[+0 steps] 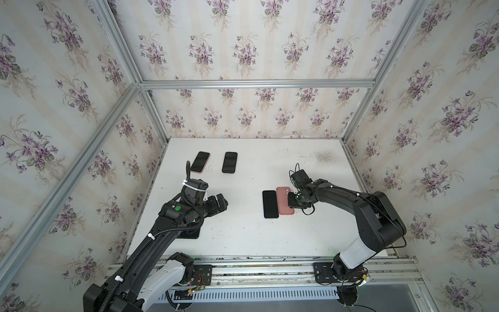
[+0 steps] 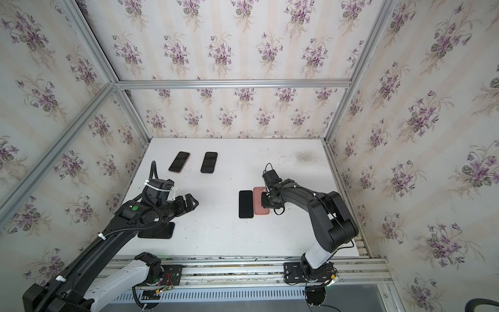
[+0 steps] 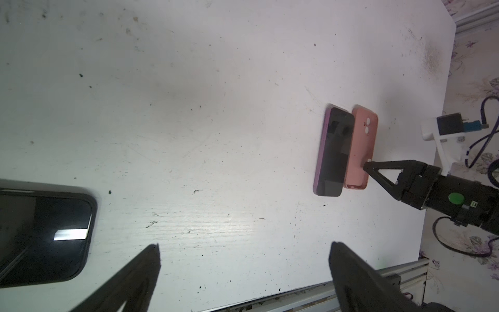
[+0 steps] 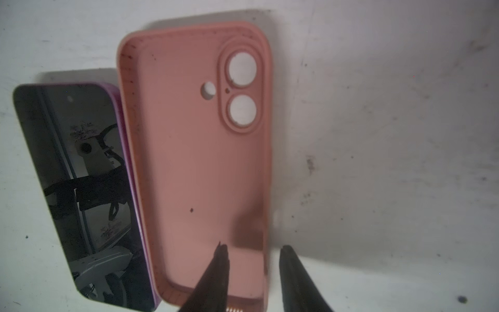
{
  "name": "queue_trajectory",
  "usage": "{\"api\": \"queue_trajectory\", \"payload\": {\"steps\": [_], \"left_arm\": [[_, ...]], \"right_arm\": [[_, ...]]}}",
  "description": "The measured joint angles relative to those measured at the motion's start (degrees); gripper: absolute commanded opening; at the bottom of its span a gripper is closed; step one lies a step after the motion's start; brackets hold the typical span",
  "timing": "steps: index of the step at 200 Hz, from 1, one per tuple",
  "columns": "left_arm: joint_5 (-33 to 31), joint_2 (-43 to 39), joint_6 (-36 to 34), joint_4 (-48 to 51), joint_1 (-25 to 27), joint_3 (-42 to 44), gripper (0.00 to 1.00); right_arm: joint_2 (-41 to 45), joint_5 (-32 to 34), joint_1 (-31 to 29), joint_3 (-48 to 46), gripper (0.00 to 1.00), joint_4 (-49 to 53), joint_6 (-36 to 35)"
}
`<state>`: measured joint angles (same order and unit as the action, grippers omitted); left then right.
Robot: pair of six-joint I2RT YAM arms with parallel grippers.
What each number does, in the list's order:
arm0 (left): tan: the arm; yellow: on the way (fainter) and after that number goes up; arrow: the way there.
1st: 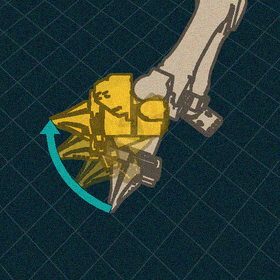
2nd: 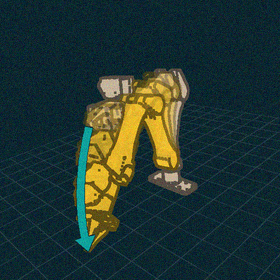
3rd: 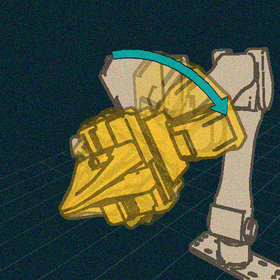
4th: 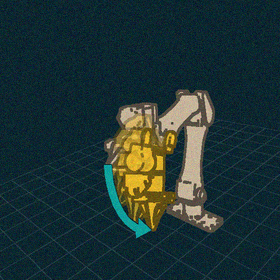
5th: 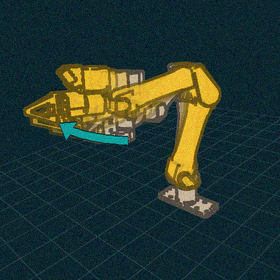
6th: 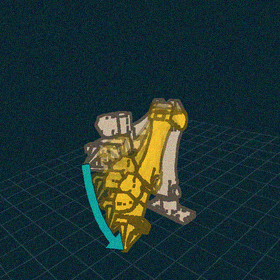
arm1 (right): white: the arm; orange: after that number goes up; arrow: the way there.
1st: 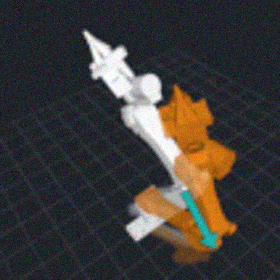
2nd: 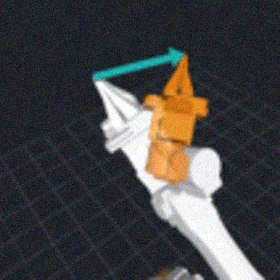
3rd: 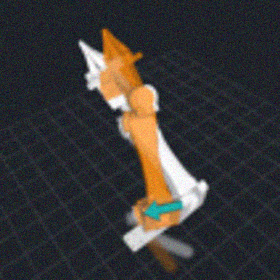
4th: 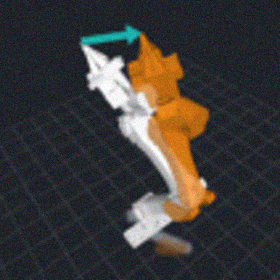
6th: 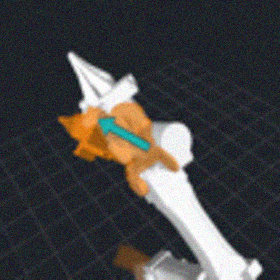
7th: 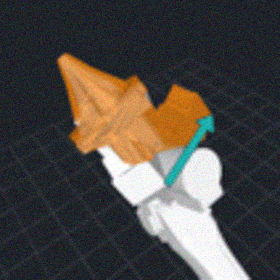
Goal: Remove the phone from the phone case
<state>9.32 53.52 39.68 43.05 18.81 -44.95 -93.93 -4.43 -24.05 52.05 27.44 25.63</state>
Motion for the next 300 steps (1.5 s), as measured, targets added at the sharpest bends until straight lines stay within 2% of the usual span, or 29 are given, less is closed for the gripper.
{"api": "queue_trajectory", "payload": {"steps": [62,211,225,261,293,298,300], "left_arm": [[0.0,-0.9,0.2,1.3,-3.8,1.3,1.00],[-0.1,-1.0,1.3,1.6,-7.9,3.0,1.00],[-0.1,-1.1,1.4,1.5,-8.3,3.3,1.00],[0.1,-1.5,2.5,1.5,-10.5,4.3,1.00],[1.3,-2.4,4.2,1.6,-15.6,6.8,1.00],[1.5,-2.5,4.4,1.8,-16.5,7.2,1.00],[1.6,-2.5,4.5,1.8,-16.8,7.3,1.00]], "right_arm": [[-0.2,-0.2,-1.1,-1.5,0.22,-2.3,-0.6],[2.0,1.4,-4.0,-4.2,0.19,-3.1,-2.1],[2.1,1.5,-4.3,-4.1,0.24,-2.9,-2.5],[2.9,1.0,-4.8,-4.2,0.57,-2.4,-2.8],[8.4,1.0,-4.7,-4.4,0.76,-0.3,-2.7],[9.6,0.7,-4.7,-4.2,0.91,0.0,-2.7],[10.0,0.6,-4.7,-4.1,0.93,0.1,-2.7]]}}
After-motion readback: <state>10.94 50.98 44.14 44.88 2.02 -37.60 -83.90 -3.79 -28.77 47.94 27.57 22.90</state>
